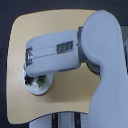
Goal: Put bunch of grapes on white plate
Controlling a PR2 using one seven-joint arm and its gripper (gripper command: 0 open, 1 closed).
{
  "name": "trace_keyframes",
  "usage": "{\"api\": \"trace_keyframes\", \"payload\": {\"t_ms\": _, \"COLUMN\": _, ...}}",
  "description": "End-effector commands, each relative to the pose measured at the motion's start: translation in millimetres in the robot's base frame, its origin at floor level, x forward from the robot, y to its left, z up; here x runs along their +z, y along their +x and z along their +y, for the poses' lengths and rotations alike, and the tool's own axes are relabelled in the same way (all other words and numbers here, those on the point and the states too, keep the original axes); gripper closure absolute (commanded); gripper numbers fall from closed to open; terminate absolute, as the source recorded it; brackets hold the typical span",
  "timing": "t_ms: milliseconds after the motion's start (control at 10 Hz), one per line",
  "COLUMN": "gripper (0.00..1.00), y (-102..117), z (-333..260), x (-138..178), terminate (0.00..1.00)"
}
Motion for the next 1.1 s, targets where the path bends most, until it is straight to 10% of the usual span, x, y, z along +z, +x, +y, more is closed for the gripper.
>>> {"api": "trace_keyframes", "payload": {"t_ms": 0, "gripper": 0.00, "y": 5.1, "z": -2.9, "x": 34.0, "terminate": 0.00}}
{"api": "trace_keyframes", "payload": {"t_ms": 1000, "gripper": 0.00, "y": 20.6, "z": -45.4, "x": 205.5, "terminate": 0.00}}
